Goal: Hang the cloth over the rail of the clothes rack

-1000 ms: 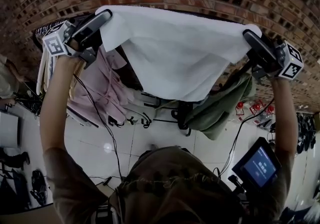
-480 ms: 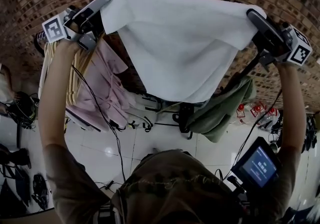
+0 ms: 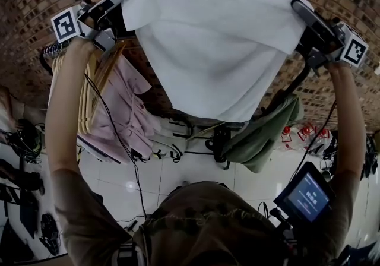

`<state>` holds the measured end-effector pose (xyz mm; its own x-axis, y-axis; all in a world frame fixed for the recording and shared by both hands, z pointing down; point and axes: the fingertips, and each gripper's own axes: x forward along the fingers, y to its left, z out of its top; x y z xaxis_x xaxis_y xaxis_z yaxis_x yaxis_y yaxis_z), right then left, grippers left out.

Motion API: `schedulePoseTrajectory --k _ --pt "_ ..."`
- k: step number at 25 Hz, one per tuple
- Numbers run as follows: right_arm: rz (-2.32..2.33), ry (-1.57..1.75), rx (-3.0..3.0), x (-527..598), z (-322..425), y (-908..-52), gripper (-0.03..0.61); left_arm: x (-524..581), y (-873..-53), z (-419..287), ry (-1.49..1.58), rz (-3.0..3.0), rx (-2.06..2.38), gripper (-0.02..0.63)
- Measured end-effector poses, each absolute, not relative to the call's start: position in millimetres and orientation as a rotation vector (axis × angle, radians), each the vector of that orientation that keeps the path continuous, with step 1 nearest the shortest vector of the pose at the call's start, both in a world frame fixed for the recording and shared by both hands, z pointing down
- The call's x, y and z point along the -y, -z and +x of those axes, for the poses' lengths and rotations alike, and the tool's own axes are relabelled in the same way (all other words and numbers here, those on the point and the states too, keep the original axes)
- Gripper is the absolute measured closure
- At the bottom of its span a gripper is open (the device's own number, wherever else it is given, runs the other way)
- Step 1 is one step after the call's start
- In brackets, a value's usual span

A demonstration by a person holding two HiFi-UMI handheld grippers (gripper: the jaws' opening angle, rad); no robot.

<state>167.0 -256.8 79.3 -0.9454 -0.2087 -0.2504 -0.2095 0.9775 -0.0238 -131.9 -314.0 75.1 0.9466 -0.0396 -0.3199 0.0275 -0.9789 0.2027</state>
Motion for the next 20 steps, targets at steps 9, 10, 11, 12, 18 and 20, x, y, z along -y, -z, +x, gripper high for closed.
schedulePoseTrajectory --k 9,10,11,12,18,20 --pt "-0.323 -0.012 -2.895 265.5 169.9 -74.6 0.563 324.4 -68.8 -118.9 0.414 2.942 0.067 0.597" --pt "-0.321 -0.010 -2.897 266.4 170.2 -75.3 0.563 326.5 -69.3 -118.4 0.412 2.936 0.066 0.597" --pt "-0.320 -0.009 -2.900 267.8 170.2 -76.0 0.563 328.4 -69.2 -118.5 0.414 2.930 0.064 0.597" --pt "-0.321 -0.009 -2.904 269.9 170.4 -76.7 0.563 330.6 -68.9 -118.8 0.415 2.925 0.065 0.597" --pt "-0.364 0.012 -2.894 290.1 178.2 -79.7 0.563 349.0 -62.2 -116.6 0.422 2.916 0.092 0.597" --pt "-0.388 0.016 -2.887 298.1 179.3 -80.4 0.563 353.3 -59.5 -115.1 0.433 2.898 0.061 0.597"
